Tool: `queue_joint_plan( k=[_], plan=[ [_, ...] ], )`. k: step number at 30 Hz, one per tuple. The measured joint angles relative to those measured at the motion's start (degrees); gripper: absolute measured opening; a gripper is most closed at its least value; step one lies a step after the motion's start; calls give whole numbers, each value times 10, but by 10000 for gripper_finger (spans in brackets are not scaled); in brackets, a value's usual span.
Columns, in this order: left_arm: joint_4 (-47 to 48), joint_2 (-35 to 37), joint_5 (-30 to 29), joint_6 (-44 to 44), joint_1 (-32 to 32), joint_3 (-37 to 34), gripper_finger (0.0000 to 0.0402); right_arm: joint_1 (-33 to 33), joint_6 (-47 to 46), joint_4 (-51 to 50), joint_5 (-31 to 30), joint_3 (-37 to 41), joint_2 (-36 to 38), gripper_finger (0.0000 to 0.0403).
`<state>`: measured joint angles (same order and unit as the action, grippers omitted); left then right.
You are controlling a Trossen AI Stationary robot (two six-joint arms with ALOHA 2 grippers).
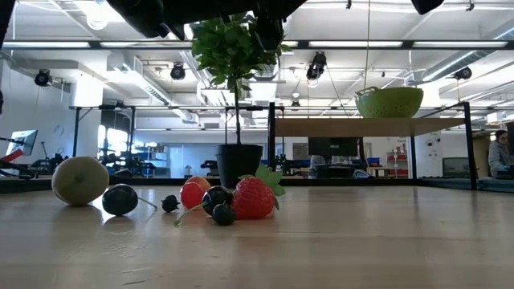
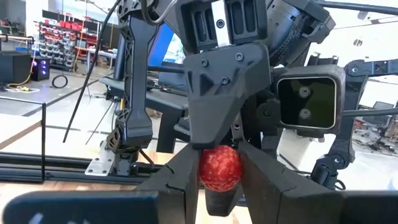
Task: Pick & Place Fruit
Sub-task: Put the raspberry into the green strainer bowl on the shelf
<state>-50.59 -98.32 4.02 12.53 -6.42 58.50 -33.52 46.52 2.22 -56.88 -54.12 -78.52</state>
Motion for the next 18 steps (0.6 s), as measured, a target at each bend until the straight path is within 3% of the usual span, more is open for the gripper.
queue_joint_plan(
  k=[18],
  plan=[
    [0, 0, 0, -6, 1, 0, 101, 0, -14, 3, 3, 0, 0, 104]
  ],
)
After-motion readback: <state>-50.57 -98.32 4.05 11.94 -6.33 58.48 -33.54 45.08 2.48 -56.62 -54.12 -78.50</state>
